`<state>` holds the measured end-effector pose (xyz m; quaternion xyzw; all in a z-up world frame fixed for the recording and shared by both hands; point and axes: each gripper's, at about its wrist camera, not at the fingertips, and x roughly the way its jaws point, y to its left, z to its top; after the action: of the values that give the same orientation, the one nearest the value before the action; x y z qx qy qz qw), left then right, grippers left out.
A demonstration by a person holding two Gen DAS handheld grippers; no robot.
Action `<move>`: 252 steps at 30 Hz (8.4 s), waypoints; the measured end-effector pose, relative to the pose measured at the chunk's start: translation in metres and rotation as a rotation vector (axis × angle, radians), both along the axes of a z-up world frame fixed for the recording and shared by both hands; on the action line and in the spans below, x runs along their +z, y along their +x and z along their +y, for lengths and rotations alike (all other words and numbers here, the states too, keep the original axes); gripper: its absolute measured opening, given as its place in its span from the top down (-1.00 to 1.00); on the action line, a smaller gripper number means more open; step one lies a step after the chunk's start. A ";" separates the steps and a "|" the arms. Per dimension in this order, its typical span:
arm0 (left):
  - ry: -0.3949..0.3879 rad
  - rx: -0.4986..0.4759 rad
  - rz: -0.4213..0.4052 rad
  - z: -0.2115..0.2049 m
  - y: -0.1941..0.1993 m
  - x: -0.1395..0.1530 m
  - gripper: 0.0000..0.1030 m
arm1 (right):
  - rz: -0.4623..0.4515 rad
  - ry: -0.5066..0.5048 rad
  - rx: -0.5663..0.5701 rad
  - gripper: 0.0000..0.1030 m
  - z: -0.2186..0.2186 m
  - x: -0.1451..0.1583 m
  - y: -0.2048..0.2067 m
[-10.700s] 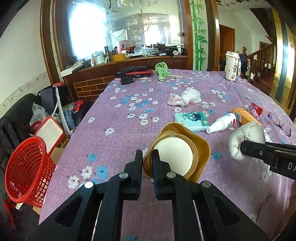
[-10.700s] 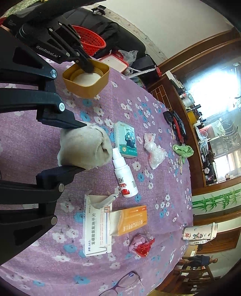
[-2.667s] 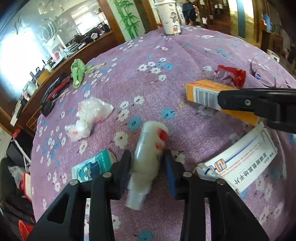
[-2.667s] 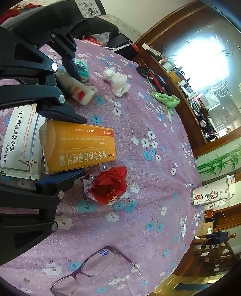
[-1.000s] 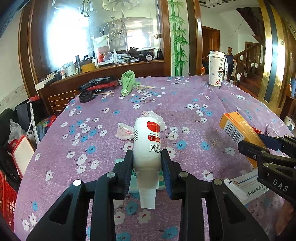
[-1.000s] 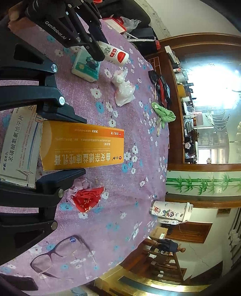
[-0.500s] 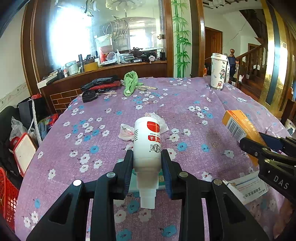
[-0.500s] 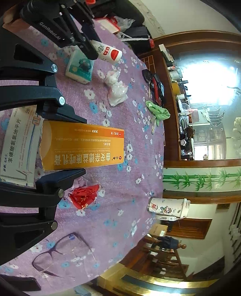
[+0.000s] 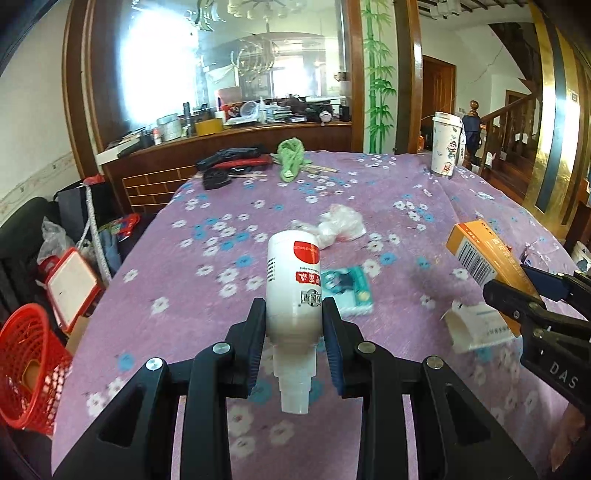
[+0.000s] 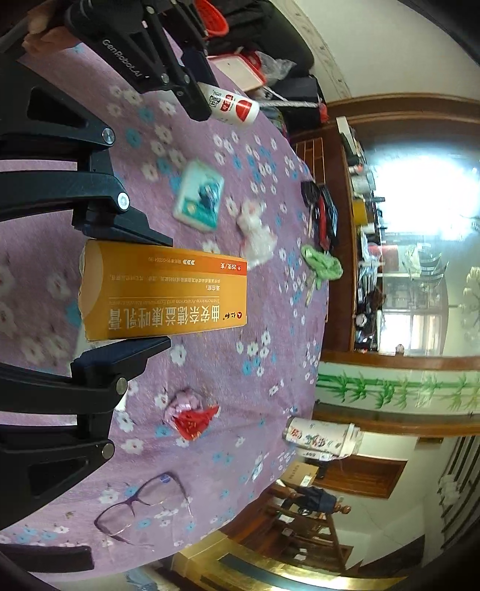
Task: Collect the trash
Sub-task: 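Lift the box and spray bottle with both tools and carry them toward the basket, then open both tools over the red basket to drop the box and bottle, then bring both open tools back over the table, then grasp the red wrapper with the right tool while the left tool grasps the green tissue pack, then lift the wrapper and tissue pack with both tools and carry them over the red basket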
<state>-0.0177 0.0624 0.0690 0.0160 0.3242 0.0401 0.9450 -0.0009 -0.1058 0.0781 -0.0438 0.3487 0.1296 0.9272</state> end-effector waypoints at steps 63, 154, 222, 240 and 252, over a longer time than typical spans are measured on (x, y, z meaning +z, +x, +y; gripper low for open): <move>-0.154 0.607 -0.066 0.358 -0.160 0.009 -0.15 | 0.267 0.209 0.678 -0.06 0.418 0.043 -0.030; -0.079 -0.414 0.390 -0.028 0.094 -0.041 -0.38 | 0.186 0.299 -0.209 0.40 -0.119 -0.040 0.113; -0.086 0.021 0.086 0.046 -0.010 0.007 -0.39 | 0.121 0.274 0.082 0.38 -0.015 0.012 0.020; -0.016 0.158 -0.022 0.100 -0.086 0.006 -0.39 | 0.139 0.161 0.215 0.38 0.081 0.006 -0.060; -0.001 0.190 -0.062 0.117 -0.100 0.006 -0.39 | 0.149 0.117 0.236 0.38 0.107 0.007 -0.063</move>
<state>-0.1181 0.1798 0.0755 -0.0168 0.2950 0.1299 0.9465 -0.0636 0.0016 0.0855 -0.0205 0.4009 0.2607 0.8780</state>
